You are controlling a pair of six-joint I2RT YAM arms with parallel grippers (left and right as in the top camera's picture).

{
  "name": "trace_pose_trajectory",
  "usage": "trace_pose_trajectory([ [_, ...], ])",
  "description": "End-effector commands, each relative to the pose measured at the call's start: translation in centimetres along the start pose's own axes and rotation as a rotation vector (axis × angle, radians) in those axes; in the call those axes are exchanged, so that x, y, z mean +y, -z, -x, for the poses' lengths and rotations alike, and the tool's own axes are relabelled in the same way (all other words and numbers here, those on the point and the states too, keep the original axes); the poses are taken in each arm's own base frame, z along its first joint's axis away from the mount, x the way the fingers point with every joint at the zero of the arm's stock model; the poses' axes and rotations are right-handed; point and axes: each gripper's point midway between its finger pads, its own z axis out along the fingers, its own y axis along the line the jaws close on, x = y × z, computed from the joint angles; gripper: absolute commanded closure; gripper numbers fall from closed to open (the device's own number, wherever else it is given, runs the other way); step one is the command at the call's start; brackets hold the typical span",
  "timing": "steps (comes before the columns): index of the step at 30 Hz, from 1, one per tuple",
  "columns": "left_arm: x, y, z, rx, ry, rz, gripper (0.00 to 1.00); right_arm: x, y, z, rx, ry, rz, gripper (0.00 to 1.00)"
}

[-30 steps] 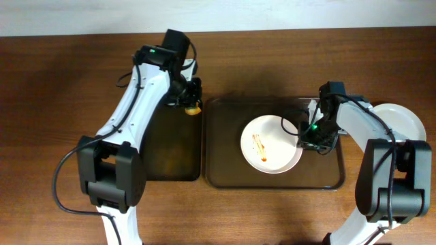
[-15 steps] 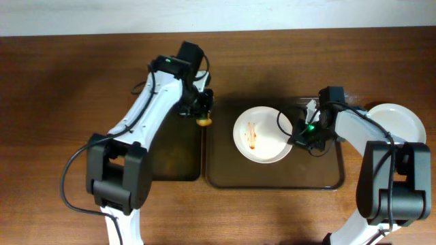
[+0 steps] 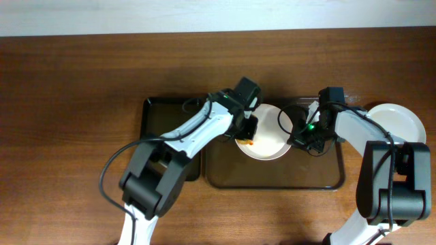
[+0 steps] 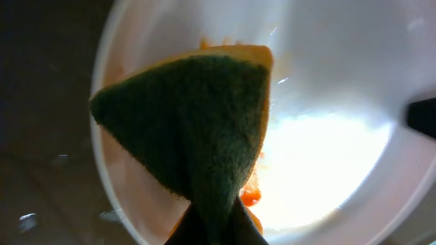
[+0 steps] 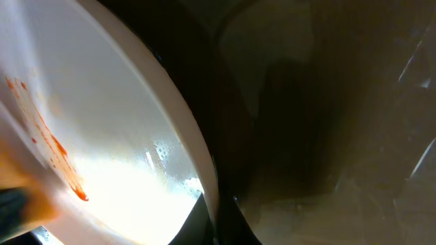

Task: Clean dirty plates on tray and stack at the side
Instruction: 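Scrub the held plate with the sponge in left gripper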

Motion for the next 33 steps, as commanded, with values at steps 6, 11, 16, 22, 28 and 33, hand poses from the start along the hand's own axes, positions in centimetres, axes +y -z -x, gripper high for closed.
trace_pose_trajectory([
  [6,-3.3,-1.9,-4.5,0.210,0.038,-0.199,1.00,-1.9,-1.4,-1.1,0.038,-0.029,-0.071,0.96],
  [11,-4.2,-2.1,-2.7,0.137,0.012,-0.242,1.00,-1.9,-1.4,-1.1,0.039,-0.029,-0.071,0.96],
  [16,-2.1,-2.8,1.1,-0.038,-0.018,-0.102,1.00,-1.9,-1.4,-1.2,0.040,-0.029,-0.071,0.96],
  [22,2.5,-3.4,2.0,-0.100,-0.001,0.152,1.00,-1.9,-1.4,-1.2,0.039,-0.026,-0.072,0.96],
  [28,-1.4,-3.6,-4.3,0.161,-0.068,-0.023,1.00,-1.9,-1.4,-1.2,0.039,-0.026,-0.071,0.96],
  [33,-6.3,-3.9,-8.2,0.257,-0.205,-0.102,1.00,-1.9,-1.4,-1.2,0.040,-0.026,-0.071,0.96],
])
